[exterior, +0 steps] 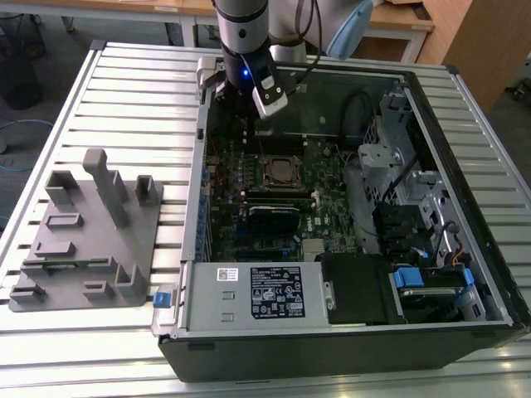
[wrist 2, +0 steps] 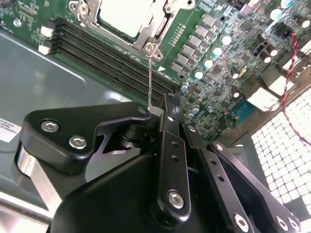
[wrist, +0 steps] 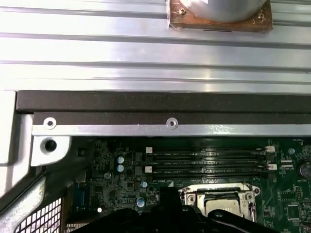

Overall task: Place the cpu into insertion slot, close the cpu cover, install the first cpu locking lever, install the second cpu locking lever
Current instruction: 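Install the first cpu locking lever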

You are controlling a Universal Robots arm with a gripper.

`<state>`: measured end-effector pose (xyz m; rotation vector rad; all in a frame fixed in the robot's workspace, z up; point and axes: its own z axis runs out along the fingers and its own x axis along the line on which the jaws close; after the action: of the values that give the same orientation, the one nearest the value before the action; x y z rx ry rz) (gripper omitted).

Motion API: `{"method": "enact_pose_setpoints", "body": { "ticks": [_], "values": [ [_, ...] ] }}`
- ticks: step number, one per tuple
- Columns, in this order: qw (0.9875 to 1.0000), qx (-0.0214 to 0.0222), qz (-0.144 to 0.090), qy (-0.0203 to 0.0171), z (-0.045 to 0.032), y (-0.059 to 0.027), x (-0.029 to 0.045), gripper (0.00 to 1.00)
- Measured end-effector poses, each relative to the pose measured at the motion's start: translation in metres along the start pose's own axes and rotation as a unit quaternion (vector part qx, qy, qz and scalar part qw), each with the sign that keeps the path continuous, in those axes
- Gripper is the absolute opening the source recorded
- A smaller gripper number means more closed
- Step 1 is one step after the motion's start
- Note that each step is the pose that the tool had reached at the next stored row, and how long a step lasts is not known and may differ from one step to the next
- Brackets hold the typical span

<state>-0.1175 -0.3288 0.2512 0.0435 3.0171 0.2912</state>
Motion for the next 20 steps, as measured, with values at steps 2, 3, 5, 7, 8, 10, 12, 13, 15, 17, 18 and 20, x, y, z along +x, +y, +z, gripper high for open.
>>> {"method": "enact_pose_setpoints", "body": {
  "ticks": [2,3,5,7,8,10,12,13,15,17,18,20],
  "values": [
    [1.0,-0.0002,0.0,0.0,0.0,0.0,-0.0002,0.11],
    [1.0,-0.0002,0.0,0.0001,0.0001,-0.0001,-0.0006,0.11],
    [1.0,-0.0002,0.0,0.0,0.0003,0.0,-0.0022,0.11],
    [1.0,-0.0002,0.0,0.0,0.0006,0.0,-0.0044,0.11],
    [1.0,-0.0002,0.0,0.0001,0.0008,0.0,-0.0056,0.11],
    [1.0,-0.0002,0.0,0.0,0.0011,0.0,-0.0084,0.11],
    [1.0,-0.0002,0.0,0.0,0.0014,0.0,-0.0109,0.11],
    [1.0,-0.0002,0.0,0.0001,0.0016,0.0,-0.012,0.11],
    [1.0,-0.0002,0.0,0.0,0.0019,0.0,-0.0144,0.11],
    [1.0,-0.0002,0.0,0.0001,0.0022,0.0,-0.017,0.11],
    [1.0,-0.0001,0.0,0.0001,0.0023,0.0,-0.0178,0.11],
    [1.0,-0.0002,0.0,0.0,0.0023,0.0,-0.0178,0.11]
  ]
}}
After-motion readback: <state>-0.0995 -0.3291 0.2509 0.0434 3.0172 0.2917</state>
